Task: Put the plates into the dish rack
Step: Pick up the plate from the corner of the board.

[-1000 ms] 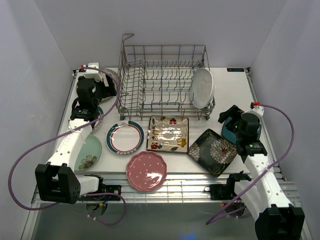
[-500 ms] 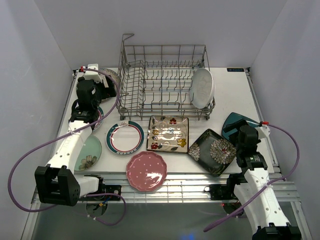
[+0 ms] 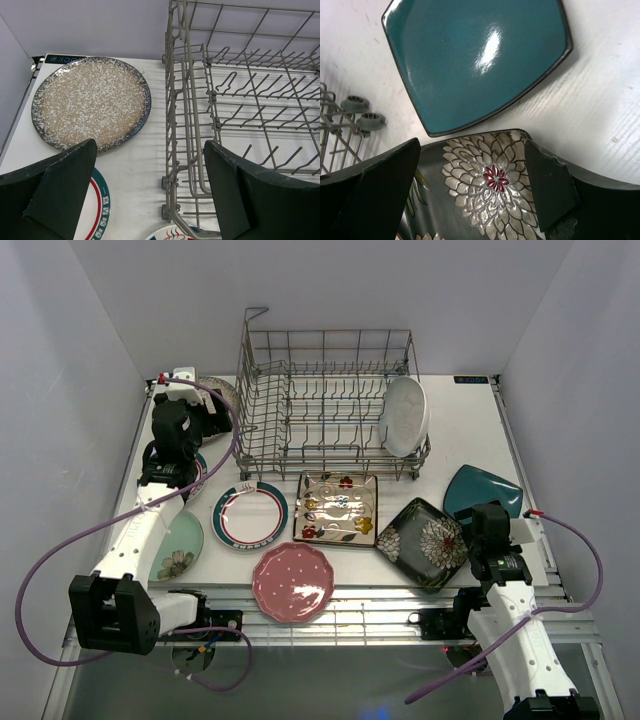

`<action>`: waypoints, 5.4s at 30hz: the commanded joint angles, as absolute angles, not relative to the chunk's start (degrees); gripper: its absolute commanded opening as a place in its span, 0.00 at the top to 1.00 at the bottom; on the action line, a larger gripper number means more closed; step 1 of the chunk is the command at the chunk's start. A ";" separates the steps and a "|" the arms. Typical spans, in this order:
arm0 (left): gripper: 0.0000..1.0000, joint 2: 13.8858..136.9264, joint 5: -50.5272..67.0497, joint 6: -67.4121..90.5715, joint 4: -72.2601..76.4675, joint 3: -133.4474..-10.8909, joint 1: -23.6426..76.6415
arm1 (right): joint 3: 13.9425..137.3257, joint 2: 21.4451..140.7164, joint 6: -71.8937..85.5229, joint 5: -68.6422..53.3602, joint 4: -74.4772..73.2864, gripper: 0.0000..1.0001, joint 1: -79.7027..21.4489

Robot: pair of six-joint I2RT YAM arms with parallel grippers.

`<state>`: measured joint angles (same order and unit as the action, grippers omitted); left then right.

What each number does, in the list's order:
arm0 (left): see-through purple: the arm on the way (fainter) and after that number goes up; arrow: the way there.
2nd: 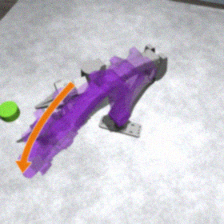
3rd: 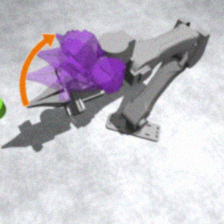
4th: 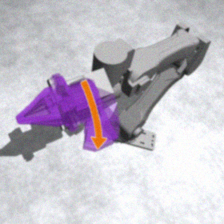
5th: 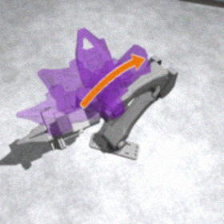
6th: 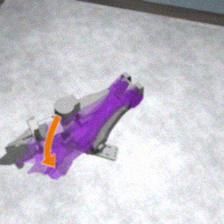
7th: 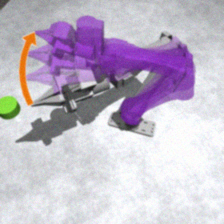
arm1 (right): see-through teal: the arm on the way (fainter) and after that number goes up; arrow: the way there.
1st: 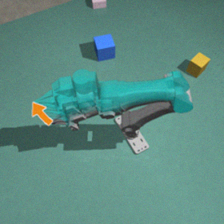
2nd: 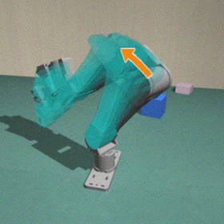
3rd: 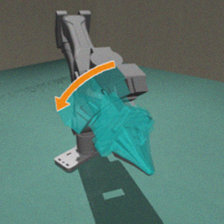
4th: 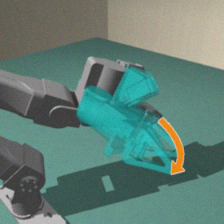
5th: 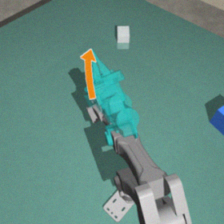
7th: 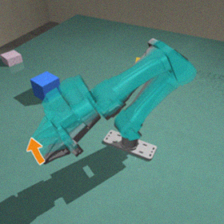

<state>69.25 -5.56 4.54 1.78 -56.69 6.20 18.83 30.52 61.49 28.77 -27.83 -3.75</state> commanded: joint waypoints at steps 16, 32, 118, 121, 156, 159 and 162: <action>0.02 69.26 -5.10 4.83 3.69 -55.81 5.98 | 16.17 29.00 71.37 37.18 -32.61 0.10 -3.52; 0.02 69.08 -4.57 4.83 3.69 -55.63 5.98 | 13.37 32.17 64.87 32.00 -24.79 0.10 5.27; 0.02 70.75 -2.46 4.22 3.25 -56.43 5.98 | -5.80 35.52 61.70 10.99 10.47 0.92 24.87; 0.02 70.66 -2.55 4.31 3.08 -56.34 5.98 | -4.75 32.71 60.82 11.34 8.36 0.92 24.87; 0.02 68.20 -2.64 4.04 2.90 -55.99 5.98 | 12.12 26.89 54.41 2.46 1.67 0.92 24.79; 0.02 68.73 -2.72 3.96 2.46 -56.34 5.98 | 14.58 28.03 53.88 2.02 1.41 0.92 24.79; 0.02 68.56 -2.99 3.96 2.55 -56.16 5.98 | 16.43 28.91 53.53 1.15 1.32 0.92 24.79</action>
